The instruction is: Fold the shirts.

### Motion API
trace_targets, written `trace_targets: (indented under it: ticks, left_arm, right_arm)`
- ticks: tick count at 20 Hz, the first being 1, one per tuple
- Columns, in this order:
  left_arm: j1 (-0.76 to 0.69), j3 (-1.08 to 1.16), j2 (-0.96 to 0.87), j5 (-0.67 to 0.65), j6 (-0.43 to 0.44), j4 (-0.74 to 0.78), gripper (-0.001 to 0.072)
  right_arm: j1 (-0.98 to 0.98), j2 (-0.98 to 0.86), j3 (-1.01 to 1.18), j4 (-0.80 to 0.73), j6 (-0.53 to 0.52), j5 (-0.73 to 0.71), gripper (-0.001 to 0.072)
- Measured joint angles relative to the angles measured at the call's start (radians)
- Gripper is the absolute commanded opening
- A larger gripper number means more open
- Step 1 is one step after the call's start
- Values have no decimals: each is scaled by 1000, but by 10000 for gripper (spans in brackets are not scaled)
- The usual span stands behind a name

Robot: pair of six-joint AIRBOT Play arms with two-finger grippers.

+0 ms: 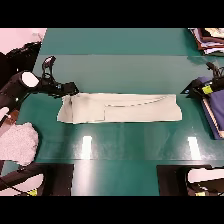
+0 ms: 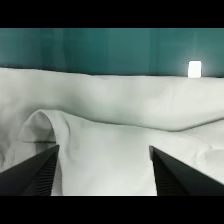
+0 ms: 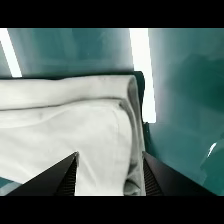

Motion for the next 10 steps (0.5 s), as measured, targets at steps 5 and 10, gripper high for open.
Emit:
trace_targets:
  ticks: [5,10]
  left_arm:
    - [1,13,-2,-39,0,-6,39]
    - [0,15,-2,-80,0,-45,37]
  right_arm:
    - [-72,-8,-80,11,-61,41,584]
    - [-85,-14,-244,89,-142,-19,578]
